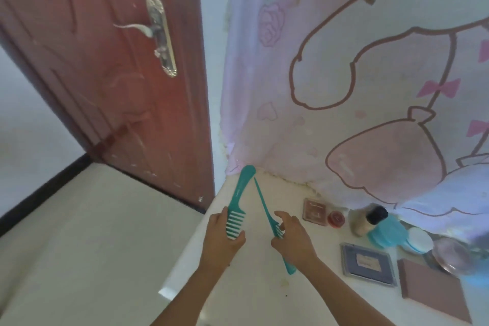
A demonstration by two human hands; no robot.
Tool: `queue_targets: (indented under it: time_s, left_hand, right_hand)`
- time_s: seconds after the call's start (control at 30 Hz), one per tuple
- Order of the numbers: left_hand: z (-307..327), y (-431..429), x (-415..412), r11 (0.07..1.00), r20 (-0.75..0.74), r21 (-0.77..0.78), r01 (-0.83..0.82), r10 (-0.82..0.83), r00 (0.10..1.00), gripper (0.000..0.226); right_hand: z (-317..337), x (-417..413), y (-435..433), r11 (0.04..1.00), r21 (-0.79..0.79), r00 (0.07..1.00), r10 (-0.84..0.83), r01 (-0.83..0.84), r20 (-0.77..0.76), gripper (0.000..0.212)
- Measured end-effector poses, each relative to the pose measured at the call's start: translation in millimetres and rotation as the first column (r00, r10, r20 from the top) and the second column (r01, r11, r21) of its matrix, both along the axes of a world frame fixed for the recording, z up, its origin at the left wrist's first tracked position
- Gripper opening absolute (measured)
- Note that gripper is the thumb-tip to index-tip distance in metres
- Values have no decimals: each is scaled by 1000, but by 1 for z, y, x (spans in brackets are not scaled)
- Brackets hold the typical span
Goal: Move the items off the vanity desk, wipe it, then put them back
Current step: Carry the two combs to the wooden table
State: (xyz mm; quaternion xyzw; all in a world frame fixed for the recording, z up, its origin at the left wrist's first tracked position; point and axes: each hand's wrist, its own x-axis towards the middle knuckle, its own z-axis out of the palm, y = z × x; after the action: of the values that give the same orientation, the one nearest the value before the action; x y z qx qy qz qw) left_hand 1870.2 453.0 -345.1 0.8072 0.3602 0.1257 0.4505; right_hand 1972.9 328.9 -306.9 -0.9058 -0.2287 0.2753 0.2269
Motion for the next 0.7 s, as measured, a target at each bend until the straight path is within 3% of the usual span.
queue_targets:
  time_s: [0.13,0.27,0.43,0.53,0.7]
  left_hand:
    - [14,-7,-40,978,36,71,-196,193,980,56]
    - [29,-26,-96,896,27,72,-438,437,899,64]
    - [44,-59,-191,706,56,107,-700,699,713,59]
    - [50,-79,-247,579,1,144,-803,811,585,60]
    - [61,-100,-311,399,-11,187,-898,915,404,54]
  right_hand:
    - [5,-18,17,977,54,977,205,-208,50,56]
    - [9,-47,26,888,81,889,443,-453,119,57]
    - [15,-113,38,680,120,689,698,-723,196,56]
    - [19,-163,36,538,112,549,813,-836,196,55]
    - [31,-222,44,380,68,384,885,-922,262,54]
